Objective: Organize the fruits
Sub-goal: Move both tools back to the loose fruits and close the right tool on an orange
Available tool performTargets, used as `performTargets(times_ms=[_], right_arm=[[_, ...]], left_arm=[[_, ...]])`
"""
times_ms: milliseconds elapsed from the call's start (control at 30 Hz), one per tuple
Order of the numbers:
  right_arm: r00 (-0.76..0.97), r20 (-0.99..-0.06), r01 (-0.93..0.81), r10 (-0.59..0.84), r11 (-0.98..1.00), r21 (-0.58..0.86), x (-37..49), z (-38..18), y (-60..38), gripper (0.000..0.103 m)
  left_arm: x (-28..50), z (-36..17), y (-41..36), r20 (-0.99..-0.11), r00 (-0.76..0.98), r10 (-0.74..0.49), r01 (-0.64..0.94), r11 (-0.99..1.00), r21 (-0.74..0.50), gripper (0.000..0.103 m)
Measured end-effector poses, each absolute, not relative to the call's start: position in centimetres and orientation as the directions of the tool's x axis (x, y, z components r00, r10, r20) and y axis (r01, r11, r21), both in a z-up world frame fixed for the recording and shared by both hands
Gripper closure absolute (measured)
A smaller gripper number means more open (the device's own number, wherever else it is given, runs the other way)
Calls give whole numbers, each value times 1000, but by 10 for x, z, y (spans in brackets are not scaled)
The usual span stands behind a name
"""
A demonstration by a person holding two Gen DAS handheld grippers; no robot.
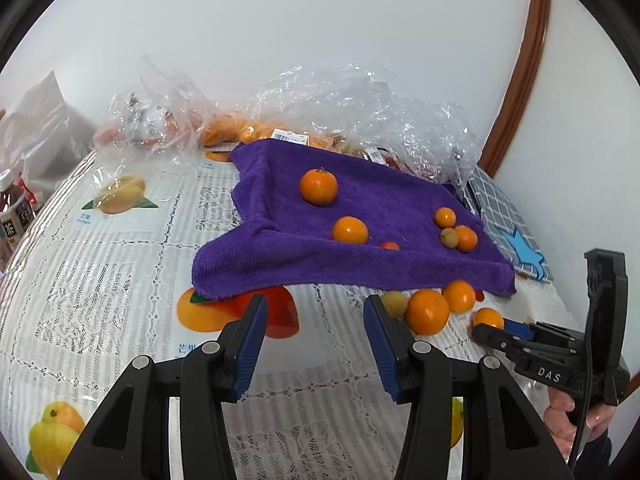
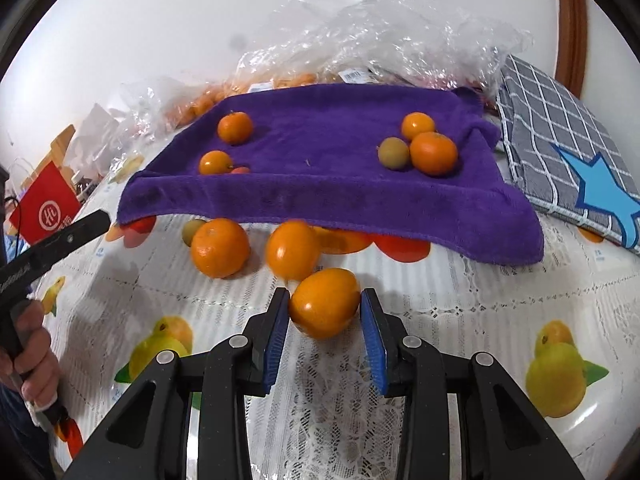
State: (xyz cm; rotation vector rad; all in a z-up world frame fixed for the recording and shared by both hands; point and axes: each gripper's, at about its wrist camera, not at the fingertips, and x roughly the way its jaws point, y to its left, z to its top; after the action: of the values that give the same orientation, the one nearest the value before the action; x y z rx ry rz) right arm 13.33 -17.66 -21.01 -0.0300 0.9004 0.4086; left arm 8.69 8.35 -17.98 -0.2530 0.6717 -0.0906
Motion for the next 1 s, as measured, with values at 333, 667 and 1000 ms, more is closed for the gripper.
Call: performTargets(times_ms=[333,667,1000], right_arm=[[570,-765,-358,299,929,96,130,-213,-171,68],[605,-737,-354,302,931,91,120,-206,-191,69],[612,-736,-343,289,936,83,113,-206,-217,69]], left_arm=[[92,-188,67,-655,730,-195,44,970,-240,56],[113,-189,38,-677,702,-223,98,971,-218,61],[142,-196,21,-717,655,-238,120,970,-212,73]])
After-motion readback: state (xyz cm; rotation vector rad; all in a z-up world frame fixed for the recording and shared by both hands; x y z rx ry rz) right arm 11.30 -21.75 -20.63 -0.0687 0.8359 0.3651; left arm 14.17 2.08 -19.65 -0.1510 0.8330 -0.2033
